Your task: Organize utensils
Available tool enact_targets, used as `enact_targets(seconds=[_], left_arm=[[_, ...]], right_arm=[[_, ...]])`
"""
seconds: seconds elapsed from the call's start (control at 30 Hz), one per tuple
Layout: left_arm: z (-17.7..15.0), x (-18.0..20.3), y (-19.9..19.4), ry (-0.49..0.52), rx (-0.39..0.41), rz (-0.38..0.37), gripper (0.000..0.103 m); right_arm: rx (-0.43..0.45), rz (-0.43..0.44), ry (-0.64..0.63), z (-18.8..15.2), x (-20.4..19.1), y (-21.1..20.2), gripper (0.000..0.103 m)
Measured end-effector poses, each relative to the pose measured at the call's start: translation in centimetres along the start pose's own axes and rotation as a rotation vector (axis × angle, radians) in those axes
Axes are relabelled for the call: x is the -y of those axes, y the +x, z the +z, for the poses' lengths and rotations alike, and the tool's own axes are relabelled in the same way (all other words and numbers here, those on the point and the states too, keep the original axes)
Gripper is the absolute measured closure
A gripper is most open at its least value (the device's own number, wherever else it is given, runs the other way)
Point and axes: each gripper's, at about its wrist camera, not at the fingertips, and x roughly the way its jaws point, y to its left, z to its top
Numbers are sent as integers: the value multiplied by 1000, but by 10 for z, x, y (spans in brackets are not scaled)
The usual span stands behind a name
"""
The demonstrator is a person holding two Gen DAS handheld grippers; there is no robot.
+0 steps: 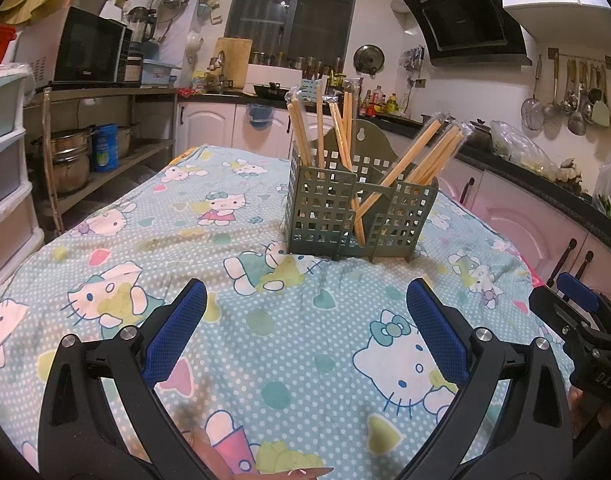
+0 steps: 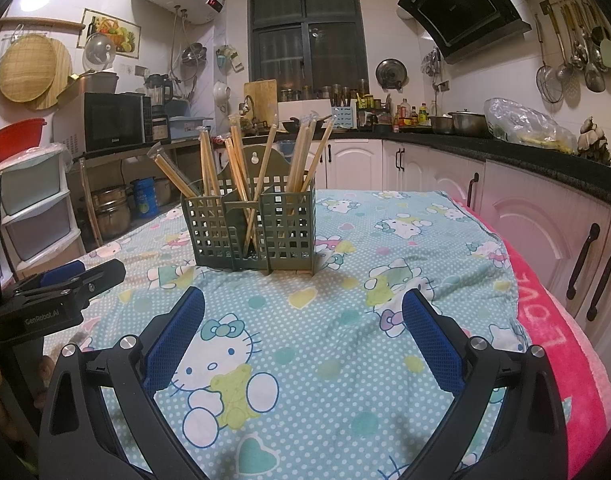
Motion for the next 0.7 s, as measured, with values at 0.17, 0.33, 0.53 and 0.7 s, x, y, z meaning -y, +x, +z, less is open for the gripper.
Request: enact_targets(seconds=[0.17,0.33,0.53,0.7], left_arm=[[-1,7,-2,23,3,-7,11],[0,2,2,-25,-67,-33,11],[23,-49,27,-67,-186,123,11],[37,-114,73,-94,-300,272,11]], right_arm=[[-5,-6,5,0,1,0,7],[-37,-20,30,-1,8,3,7],[-189,-133,57,11,48,34,7],[-419,-306,73,5,108,85,7]])
